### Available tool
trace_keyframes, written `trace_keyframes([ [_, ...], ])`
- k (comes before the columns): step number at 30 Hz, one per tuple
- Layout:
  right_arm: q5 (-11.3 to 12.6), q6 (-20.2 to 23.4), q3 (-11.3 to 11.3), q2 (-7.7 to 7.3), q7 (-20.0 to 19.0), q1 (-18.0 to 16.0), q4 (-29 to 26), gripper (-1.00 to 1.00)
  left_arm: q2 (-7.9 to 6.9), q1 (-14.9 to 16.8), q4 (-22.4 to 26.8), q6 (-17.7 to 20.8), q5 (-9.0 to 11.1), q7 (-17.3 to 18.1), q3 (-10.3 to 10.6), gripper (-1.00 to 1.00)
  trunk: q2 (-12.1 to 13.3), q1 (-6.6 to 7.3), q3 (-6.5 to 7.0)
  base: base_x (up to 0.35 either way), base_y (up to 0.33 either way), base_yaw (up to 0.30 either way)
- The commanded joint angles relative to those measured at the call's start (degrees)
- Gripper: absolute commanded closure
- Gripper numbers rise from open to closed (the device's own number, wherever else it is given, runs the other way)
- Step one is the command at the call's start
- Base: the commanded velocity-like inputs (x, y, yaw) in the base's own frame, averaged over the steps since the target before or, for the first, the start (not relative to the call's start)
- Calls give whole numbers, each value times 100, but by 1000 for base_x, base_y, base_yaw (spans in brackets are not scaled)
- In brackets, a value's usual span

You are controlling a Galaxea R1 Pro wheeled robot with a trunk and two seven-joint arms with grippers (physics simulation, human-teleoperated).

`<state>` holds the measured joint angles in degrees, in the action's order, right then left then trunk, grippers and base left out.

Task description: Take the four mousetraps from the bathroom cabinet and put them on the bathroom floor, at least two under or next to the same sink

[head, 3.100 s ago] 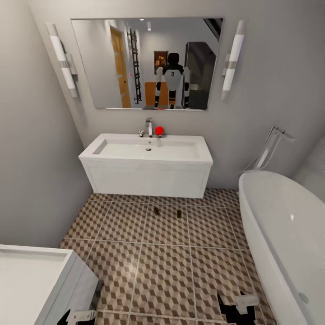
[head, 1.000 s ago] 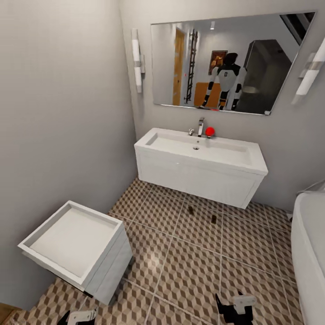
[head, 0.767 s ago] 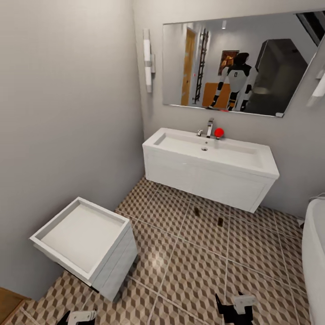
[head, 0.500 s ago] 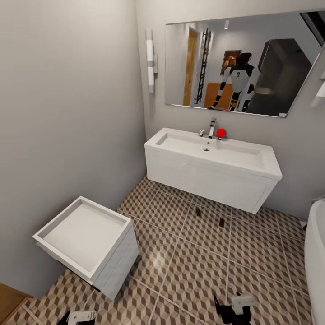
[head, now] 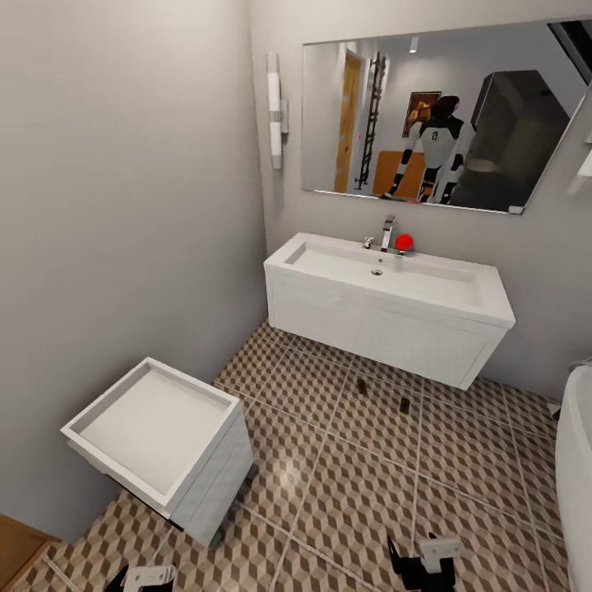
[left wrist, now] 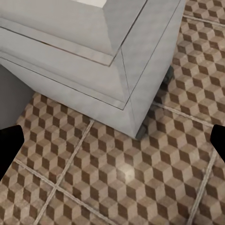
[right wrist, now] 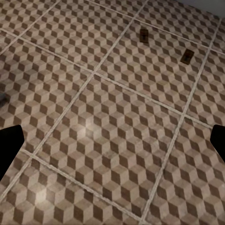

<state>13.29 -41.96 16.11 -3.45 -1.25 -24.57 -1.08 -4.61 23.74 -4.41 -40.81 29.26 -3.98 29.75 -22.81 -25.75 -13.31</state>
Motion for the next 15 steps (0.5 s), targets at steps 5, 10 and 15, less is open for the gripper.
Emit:
trace_keyframes([
  [5, 59, -15, 49, 1, 54, -4, 3, -100, 4, 7, -16, -23, -8, -42, 48, -100, -11, -3, -10, 0, 0, 202],
  [10, 59, -16, 48, 2, 89, -4, 3, -100, 4, 7, -16, -23, -8, -42, 48, -100, -11, -3, -10, 0, 0, 266],
  [15, 58, -21, 42, -25, 103, -4, 5, -100, 4, 7, -16, -23, -8, -42, 48, -100, -11, -3, -10, 0, 0, 271],
])
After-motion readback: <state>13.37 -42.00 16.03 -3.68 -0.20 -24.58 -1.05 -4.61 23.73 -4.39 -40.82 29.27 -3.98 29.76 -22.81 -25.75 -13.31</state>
